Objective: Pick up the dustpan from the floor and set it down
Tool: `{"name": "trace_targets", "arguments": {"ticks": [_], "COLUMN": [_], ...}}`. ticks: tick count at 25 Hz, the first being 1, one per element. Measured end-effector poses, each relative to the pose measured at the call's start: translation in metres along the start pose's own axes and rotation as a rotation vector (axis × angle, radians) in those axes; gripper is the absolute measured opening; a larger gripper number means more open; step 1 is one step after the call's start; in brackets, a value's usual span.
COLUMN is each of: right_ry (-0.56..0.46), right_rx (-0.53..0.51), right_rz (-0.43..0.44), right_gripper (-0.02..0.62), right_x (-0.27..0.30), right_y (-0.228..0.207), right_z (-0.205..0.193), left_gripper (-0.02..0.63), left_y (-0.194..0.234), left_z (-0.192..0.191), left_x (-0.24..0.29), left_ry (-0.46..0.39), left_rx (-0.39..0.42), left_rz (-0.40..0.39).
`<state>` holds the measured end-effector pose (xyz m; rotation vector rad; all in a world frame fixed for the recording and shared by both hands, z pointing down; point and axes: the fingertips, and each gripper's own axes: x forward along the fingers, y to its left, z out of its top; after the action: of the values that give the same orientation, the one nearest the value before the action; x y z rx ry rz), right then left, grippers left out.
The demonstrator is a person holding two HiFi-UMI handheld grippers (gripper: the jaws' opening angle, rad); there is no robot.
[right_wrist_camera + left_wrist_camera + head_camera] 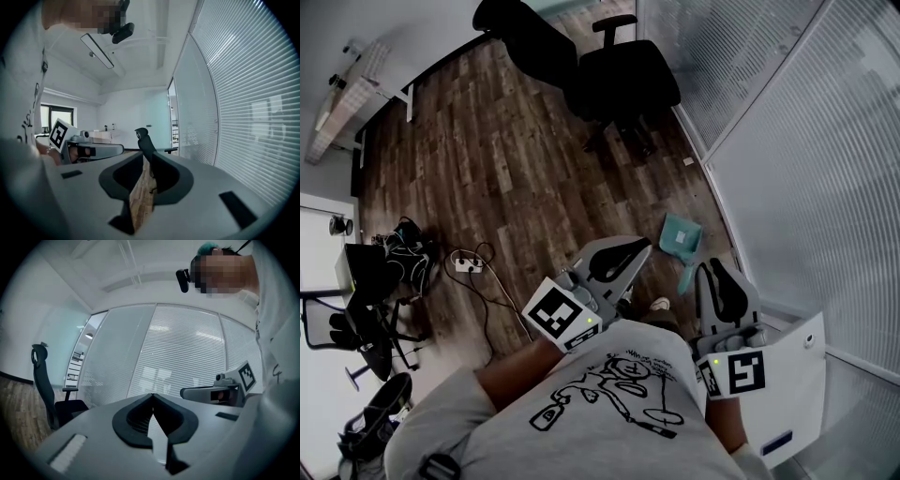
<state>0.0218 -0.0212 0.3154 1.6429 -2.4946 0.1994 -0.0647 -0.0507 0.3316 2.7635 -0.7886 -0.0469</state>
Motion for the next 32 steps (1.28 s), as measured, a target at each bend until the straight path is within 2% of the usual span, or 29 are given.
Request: {"name": "trace_targets", "arguments": {"ticks": [14, 21, 32], "right_ry": [-0.001, 0.009, 0.119], "right_rx": [0.005, 0.030, 0.093], "right_rz": [-0.041, -0.052, -0.060], "right_gripper": [0.055, 0.055, 0.055], "right_x": [-0.042, -0.052, -0.040], "right_y": [-0.079, -0.097, -0.113], "right_z": [-0.008, -0.018, -0.081], "left_gripper": [0.002, 0.002, 0.002], "left_y": [-0.047, -0.059, -0.056], "left_z": [-0.012, -0.015, -0.016], "left_x": [0.066, 0.080, 0.080], "left_ry": [0.008, 0.014, 0.007], "left_rx": [-0.011, -0.004, -0.011], "left_rz": [-0.013, -0.018, 0.001]}}
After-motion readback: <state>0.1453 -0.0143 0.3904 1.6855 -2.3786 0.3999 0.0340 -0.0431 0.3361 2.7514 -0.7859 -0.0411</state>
